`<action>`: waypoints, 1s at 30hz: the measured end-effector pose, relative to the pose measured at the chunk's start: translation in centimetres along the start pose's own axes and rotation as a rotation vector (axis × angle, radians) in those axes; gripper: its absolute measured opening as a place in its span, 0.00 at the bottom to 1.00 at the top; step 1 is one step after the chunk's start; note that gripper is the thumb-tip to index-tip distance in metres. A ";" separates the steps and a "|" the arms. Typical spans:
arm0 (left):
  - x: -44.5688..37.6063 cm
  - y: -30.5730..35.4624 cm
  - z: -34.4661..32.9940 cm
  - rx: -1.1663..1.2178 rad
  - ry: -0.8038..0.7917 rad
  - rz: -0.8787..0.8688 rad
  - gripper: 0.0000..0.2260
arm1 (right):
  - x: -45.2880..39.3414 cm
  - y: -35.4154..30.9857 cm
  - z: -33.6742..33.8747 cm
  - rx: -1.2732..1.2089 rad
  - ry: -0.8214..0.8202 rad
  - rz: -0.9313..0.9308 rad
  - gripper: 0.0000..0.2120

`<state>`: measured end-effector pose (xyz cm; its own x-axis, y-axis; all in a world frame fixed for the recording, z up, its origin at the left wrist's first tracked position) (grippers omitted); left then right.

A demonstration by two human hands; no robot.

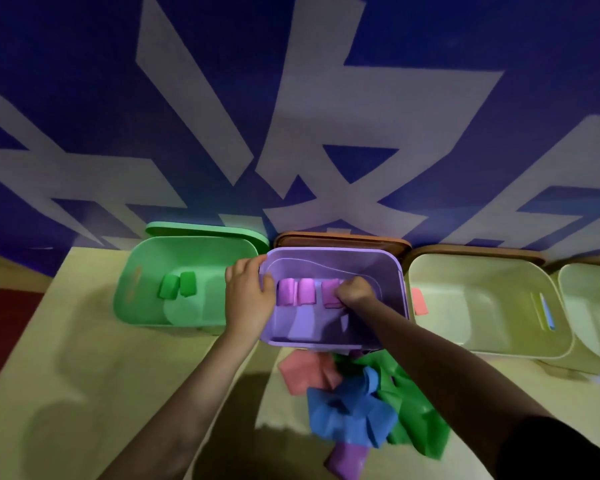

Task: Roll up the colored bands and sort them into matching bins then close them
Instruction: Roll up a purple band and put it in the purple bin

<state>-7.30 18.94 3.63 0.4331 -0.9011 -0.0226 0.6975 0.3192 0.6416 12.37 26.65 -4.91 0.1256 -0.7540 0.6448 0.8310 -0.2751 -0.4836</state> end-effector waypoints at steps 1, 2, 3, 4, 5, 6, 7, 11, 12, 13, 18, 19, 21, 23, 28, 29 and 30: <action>-0.1 -0.4 -0.2 0.033 -0.016 0.015 0.15 | 0.1 -0.2 0.0 0.142 0.001 0.005 0.14; -0.1 -0.7 -0.4 0.073 -0.022 0.023 0.15 | -0.1 0.0 -0.2 0.107 -0.005 -0.030 0.13; -0.1 -0.9 -0.4 0.102 -0.021 0.023 0.15 | -0.1 -0.1 -0.1 0.040 -0.017 -0.105 0.13; -0.1 -1.0 -0.5 0.118 -0.016 0.020 0.15 | -0.2 -0.3 -0.1 -0.022 -0.009 -0.124 0.13; -0.1 -1.1 -0.5 0.124 -0.011 0.018 0.15 | -0.6 -0.3 -0.1 0.008 0.006 -0.117 0.13; -0.1 -1.1 -0.5 0.127 -0.006 0.020 0.15 | -1.4 0.0 -0.7 0.120 0.028 -0.060 0.13; -0.1 -1.1 -0.5 0.128 -0.001 0.022 0.15 | -1.1 0.0 -0.7 0.224 0.031 -0.026 0.13; -0.2 -1.1 -0.7 0.140 0.018 0.015 0.15 | -1.8 0.2 -1.2 0.011 0.006 -0.059 0.13; -0.2 -1.2 -0.7 0.146 0.020 0.014 0.15 | -1.8 0.4 -1.1 -0.135 -0.011 -0.124 0.13; -0.2 -1.3 -0.7 0.151 0.020 0.012 0.14 | -1.7 0.4 -1.1 -0.181 -0.016 -0.117 0.13; -0.1 -1.6 -0.8 0.161 0.022 0.003 0.14 | -2.0 0.1 -1.3 0.014 -0.004 -0.038 0.13; -0.1 -1.6 -0.8 0.163 0.024 0.006 0.14 | -1.8 -0.1 -1.1 0.033 0.003 -0.017 0.11; -0.1 -1.7 -0.9 0.170 0.030 0.008 0.14 | -2.1 -0.1 -1.3 0.105 -0.002 0.030 0.11; -0.1 -1.6 -0.9 0.183 0.036 0.007 0.14 | -2.1 -0.1 -1.1 0.076 0.035 0.050 0.13; -0.1 -1.7 -0.9 0.199 0.048 0.000 0.15 | -2.8 0.3 -1.4 0.011 0.106 0.094 0.14; 0.0 -1.7 -0.9 0.199 0.047 -0.002 0.15 | -2.7 0.2 -1.4 0.012 0.107 0.093 0.13; 0.0 -1.7 -1.0 0.199 0.046 -0.004 0.15 | -2.7 0.2 -1.3 0.034 0.104 0.092 0.13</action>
<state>-7.94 18.69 1.81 0.4596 -0.8863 -0.0575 0.5746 0.2474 0.7801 11.45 27.87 -7.53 0.1467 -0.8334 0.5328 0.8366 -0.1828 -0.5163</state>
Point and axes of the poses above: each hand's wrist, its own x-axis away from the middle knuckle, its own z-axis out of the back of the hand, y = z × x, the point moved 6 cm from there along -x, towards the middle knuckle
